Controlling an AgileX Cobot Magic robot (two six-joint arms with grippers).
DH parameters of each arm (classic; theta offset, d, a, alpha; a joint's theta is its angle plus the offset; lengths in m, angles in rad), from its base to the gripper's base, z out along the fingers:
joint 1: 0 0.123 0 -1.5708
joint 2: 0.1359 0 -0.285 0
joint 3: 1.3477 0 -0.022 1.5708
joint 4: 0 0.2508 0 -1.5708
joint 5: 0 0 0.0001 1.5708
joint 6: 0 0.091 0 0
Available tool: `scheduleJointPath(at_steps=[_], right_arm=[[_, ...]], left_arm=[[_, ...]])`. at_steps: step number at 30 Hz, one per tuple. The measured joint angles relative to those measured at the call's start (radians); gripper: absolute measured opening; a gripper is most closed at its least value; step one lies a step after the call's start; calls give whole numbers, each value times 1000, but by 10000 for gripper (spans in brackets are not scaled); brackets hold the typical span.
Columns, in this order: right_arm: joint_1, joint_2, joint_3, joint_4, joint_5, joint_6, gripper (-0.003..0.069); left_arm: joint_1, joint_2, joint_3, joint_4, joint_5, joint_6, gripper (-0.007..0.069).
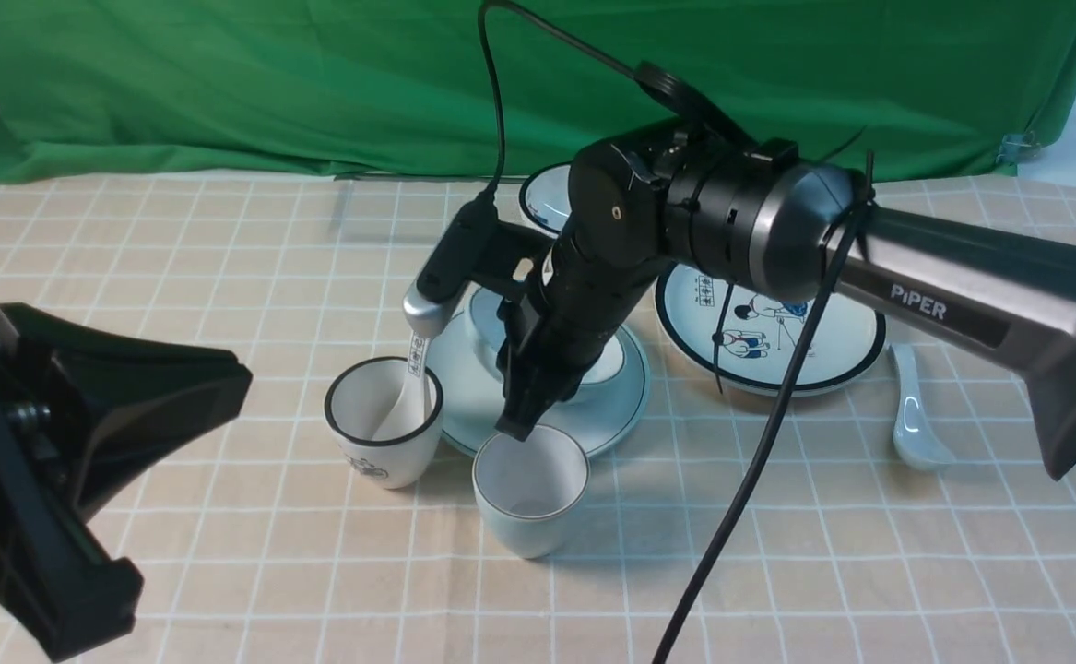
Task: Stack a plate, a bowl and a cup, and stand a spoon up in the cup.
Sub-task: Use the right arm to put the blue rice bowl into the blue large plate in the middle
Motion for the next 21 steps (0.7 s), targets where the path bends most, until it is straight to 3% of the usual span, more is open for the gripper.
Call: scheduleJointPath(at_steps=[4,14,21], right_arm=[[0,17,0,0,4,1,227],[0,23,-4,0,17,1,255],[0,3,-122,-1,195,36,341]], left_arm=[[0,0,0,-1,4,0,2],[0,0,0,-1,8,0,2],[0,2,0,-1,15,0,2]])
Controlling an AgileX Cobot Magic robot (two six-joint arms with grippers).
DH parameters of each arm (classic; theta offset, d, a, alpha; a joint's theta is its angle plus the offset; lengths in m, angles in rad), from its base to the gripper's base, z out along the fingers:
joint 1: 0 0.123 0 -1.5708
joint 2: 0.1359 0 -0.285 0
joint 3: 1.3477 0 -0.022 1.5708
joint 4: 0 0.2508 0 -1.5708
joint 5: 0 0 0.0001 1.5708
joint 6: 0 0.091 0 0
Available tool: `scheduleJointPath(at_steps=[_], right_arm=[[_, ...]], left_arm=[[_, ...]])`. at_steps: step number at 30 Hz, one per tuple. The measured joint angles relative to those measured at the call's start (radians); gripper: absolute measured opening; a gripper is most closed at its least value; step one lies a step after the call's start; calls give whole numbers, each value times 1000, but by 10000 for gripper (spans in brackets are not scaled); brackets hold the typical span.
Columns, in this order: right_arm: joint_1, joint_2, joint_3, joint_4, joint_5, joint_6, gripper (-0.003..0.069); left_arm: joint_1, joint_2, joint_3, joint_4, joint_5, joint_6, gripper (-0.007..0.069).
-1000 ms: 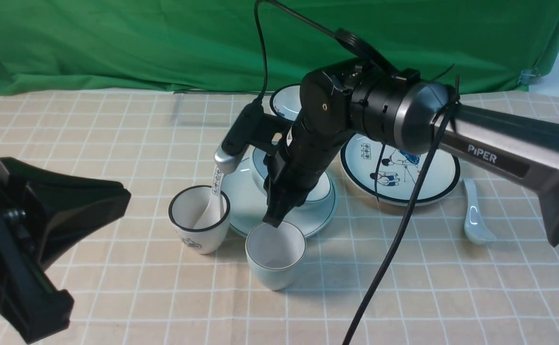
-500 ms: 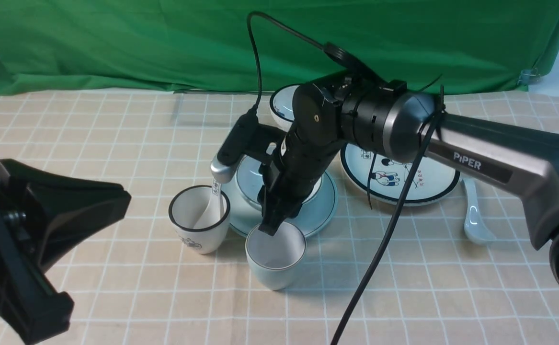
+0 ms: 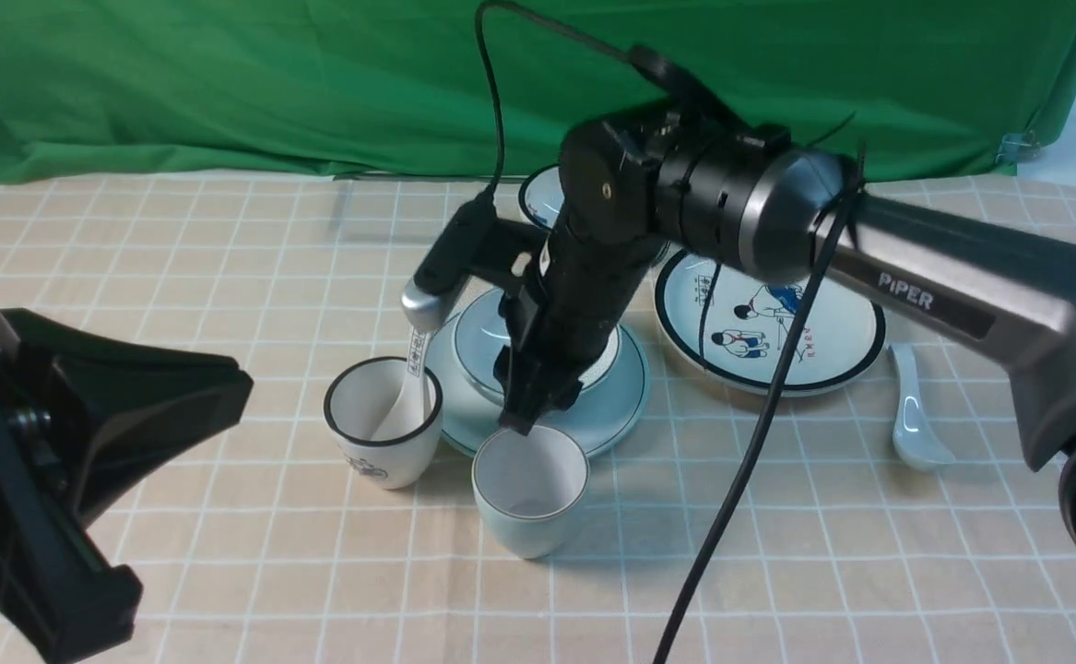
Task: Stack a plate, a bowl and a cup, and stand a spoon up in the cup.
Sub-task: Use the left arm to grab a blue teacup
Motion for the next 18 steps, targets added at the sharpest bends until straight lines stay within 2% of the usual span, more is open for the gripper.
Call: scheduleJointPath(at_steps=[4,6,9,12,16,18], right_arm=[[0,-63,-67,1,142,41,363],[0,-118,-81,-2,203,62,340],[-9,-252,-52,-38,215,129,230],[-49,-380,56,-65,216,216,142],[-123,-574,301,-84,214,288,122],[-154,-653,407,-88,207,309,122]], left_arm=[[0,41,-14,0,41,1,2],[0,98,-38,-2,88,8,2],[-46,254,-107,-4,141,52,2],[-137,425,-181,40,154,55,2],[-282,658,-325,156,216,-38,6],[-317,765,-402,198,263,-77,19]])
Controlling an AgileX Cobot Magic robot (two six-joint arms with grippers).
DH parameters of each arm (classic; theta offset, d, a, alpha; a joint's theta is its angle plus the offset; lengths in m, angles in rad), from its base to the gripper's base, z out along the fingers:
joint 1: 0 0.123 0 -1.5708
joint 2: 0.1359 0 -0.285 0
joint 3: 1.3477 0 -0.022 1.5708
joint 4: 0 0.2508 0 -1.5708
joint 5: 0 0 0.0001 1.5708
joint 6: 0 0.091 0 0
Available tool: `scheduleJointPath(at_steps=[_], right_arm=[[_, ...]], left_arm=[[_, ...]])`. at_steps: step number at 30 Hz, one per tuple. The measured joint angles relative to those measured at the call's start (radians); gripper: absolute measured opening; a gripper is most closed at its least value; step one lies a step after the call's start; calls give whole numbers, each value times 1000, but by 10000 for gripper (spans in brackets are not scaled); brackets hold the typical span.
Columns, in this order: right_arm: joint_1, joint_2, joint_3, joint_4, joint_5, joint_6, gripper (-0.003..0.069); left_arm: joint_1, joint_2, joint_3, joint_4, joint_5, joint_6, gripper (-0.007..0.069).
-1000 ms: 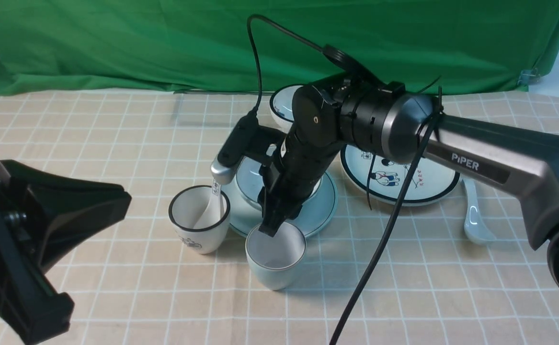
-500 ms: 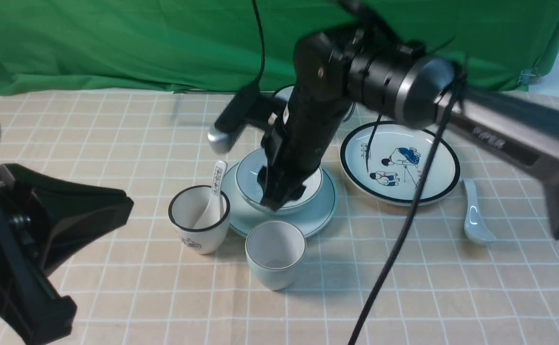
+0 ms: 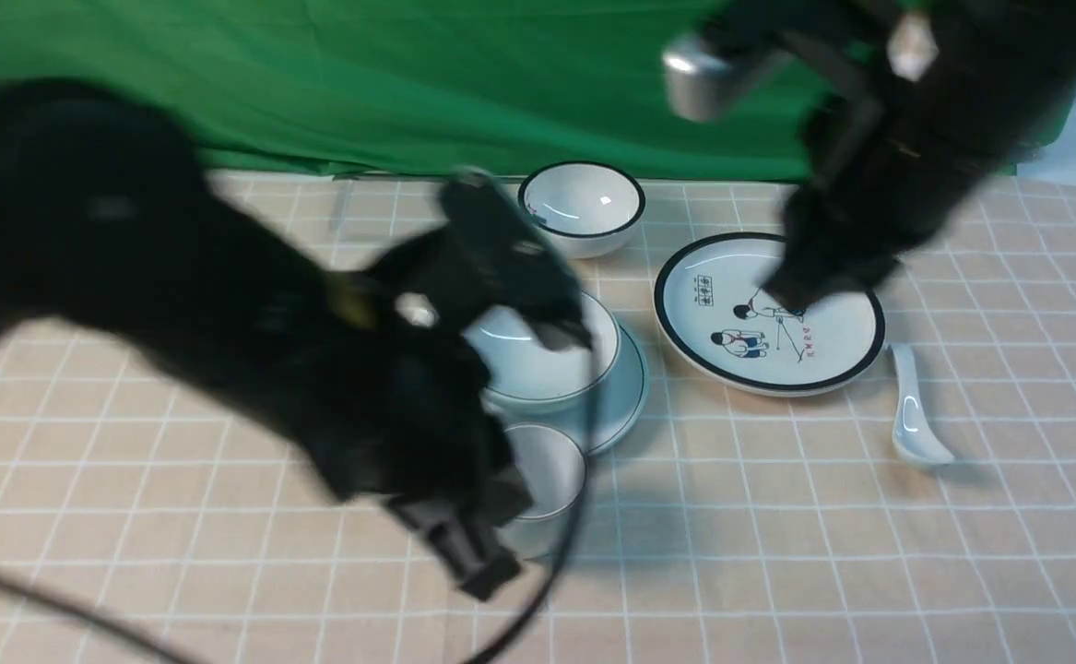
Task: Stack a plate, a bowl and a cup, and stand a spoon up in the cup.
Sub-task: Use the left arm to grab a blue teacup
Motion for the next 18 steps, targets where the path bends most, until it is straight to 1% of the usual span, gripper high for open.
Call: scheduleJointPath(at_steps=[1,3,6,8,9,10,12,13,15,17,18], right_arm=[[-9,-38,52,-2,-7,2,122],[-32,-136,182,-3,-50,12,125],[-38,-241,318,-2,-103,18,125],[-38,-289,381,-1,-125,18,127],[-38,-292,386,-1,-128,18,127],[-38,-318,420,-1,-135,18,130],[-39,-338,449,-1,-136,18,132],[-40,-342,458,-1,-136,18,134],[-40,-345,463,-1,-139,18,136],[-41,-344,467,-1,-143,18,139],[-41,-344,471,-1,-148,18,142]], left_arm=[[-11,47,-25,15,23,-13,30],[-24,170,-120,38,82,-32,76],[-25,302,-208,73,130,-44,176],[-25,356,-240,123,128,-70,253],[-25,365,-242,128,125,-73,261],[-25,394,-254,171,109,-89,318],[-25,420,-260,196,95,-99,372],[-25,430,-260,195,88,-103,387],[-25,450,-261,186,79,-106,394],[-26,462,-261,185,67,-107,386],[-26,482,-262,199,47,-108,342]])
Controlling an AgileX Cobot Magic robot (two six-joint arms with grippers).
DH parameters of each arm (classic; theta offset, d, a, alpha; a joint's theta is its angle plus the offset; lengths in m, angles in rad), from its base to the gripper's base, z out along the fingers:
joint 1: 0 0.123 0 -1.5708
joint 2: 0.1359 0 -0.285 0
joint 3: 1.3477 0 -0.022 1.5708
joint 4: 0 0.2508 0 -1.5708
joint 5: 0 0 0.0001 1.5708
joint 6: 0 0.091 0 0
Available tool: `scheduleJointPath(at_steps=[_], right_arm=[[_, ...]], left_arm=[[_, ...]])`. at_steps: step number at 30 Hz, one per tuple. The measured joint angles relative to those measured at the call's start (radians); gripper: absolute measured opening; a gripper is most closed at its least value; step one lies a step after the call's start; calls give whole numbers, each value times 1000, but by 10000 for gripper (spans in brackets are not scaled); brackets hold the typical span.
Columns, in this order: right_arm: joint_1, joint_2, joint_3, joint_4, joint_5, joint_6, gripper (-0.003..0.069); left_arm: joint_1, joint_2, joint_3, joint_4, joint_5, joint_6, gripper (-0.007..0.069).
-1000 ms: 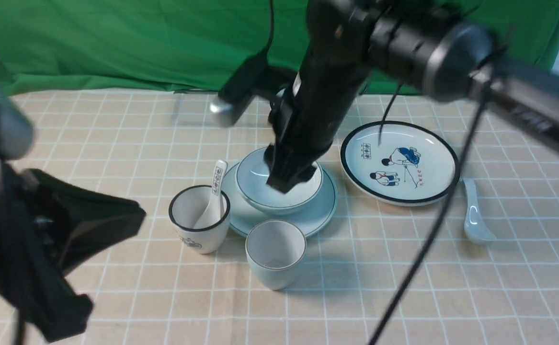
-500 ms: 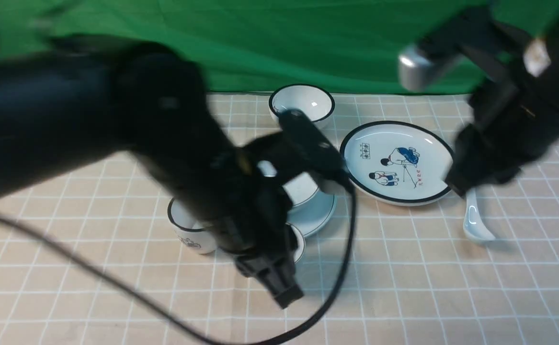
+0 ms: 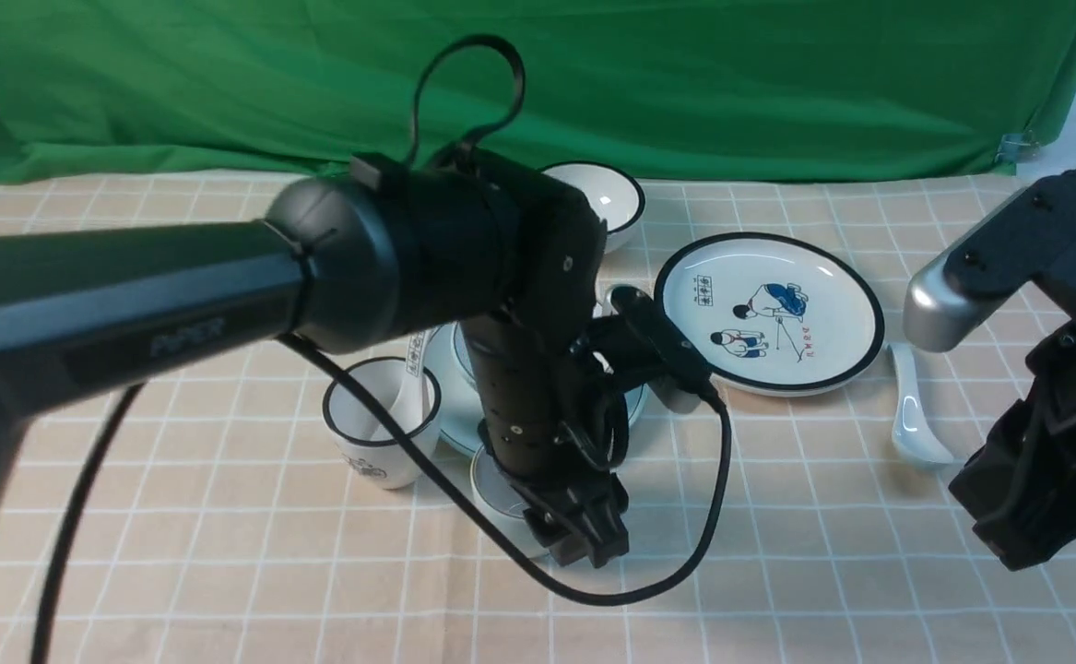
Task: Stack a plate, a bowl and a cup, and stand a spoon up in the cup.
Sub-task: Use the left arm to grab a blue teacup, then use the left arm to put the blue teacup into the blue rice bowl in the middle
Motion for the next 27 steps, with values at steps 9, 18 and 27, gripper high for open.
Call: scheduleJointPath(at_steps=[9,18,27], right_arm=[[0,-4,4,-13,19,1,150],[0,-36,4,-13,19,3,163],[0,-37,4,-13,19,4,171]], left_arm=[[-11,6,-48,42,84,-3,43],[4,29,-471,42,195,-8,43],[108,258,-602,85,200,46,43]])
